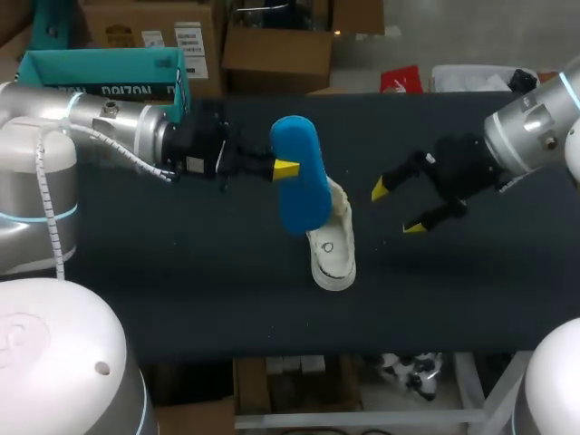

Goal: Open the shoe tongue, take the insole out of the shoe, put the insole back into the shoe, and pack the shoe into the shoebox

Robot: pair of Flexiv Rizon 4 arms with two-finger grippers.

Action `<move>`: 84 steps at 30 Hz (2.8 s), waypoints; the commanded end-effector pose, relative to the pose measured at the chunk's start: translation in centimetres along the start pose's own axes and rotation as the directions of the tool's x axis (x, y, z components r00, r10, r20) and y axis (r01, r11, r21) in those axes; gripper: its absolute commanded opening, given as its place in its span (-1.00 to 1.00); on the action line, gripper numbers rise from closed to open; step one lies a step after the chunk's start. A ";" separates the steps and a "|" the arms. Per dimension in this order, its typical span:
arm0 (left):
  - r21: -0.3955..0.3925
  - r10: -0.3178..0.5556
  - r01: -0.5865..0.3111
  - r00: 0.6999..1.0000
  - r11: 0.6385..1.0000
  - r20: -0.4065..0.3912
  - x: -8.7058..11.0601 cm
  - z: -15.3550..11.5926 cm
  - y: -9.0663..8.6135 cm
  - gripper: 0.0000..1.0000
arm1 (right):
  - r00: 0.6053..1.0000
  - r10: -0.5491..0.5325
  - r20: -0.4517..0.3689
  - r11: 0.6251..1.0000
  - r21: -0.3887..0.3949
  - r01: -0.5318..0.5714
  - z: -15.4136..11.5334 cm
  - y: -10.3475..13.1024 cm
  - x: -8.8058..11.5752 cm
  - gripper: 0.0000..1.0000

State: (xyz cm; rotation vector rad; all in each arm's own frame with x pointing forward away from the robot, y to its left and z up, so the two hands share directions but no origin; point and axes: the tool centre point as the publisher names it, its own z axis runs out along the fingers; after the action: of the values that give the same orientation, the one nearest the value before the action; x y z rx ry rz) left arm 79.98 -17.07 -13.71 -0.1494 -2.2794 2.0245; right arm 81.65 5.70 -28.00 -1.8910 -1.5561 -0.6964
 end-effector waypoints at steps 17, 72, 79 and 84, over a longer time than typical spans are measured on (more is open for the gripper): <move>0.070 -0.228 0.235 0.969 0.969 -0.095 -2.1 0.0 0.3 -1.00 | 1.000 0.000 -0.001 1.000 0.001 0.000 0.0 0.0 0.0 1.00; 0.070 -0.228 0.235 0.969 0.969 -0.095 -2.1 0.0 0.3 -1.00 | 0.592 0.784 -0.188 0.615 0.370 -0.697 2.0 -0.9 1.3 1.00; 0.067 -0.145 0.152 0.984 0.986 -0.099 -1.7 0.7 0.5 -1.00 | 0.518 0.835 -0.186 0.547 0.384 -0.744 2.6 -1.2 1.2 1.00; 0.056 -0.036 0.043 0.992 0.998 -0.124 -1.1 2.1 1.7 -1.00 | 0.497 0.848 -0.183 0.525 0.408 -0.747 3.2 -1.3 1.4 1.00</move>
State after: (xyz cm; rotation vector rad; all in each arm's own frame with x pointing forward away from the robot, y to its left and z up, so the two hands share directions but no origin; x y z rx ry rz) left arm 80.82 -18.20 -14.99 -0.1973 -2.1492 1.9902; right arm 80.72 9.00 -28.64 -1.8537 -0.3539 -0.3151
